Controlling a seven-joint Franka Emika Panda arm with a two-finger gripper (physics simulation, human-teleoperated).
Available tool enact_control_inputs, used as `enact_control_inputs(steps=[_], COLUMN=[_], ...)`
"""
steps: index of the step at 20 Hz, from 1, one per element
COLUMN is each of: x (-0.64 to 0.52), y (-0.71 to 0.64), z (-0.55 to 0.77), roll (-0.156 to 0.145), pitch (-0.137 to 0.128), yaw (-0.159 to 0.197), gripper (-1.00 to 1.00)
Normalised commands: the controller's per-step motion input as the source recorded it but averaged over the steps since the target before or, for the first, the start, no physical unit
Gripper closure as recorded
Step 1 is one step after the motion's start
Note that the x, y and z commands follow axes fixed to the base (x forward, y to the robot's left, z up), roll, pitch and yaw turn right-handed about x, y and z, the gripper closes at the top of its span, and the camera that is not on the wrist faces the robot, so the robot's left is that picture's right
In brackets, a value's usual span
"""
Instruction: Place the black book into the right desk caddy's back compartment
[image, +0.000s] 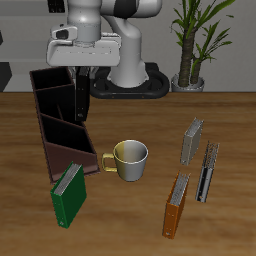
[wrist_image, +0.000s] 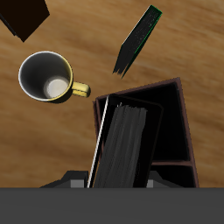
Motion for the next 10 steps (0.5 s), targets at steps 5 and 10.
enact_control_inputs(steps=[5,10], x=[-0.17,-0.24], y=[-0.16,-0.15], z=[0.0,0.0], roll=[-0.053,-0.044], pitch=[0.003,-0.017], yaw=[0.078,0.063], gripper=[1.0,1.0])
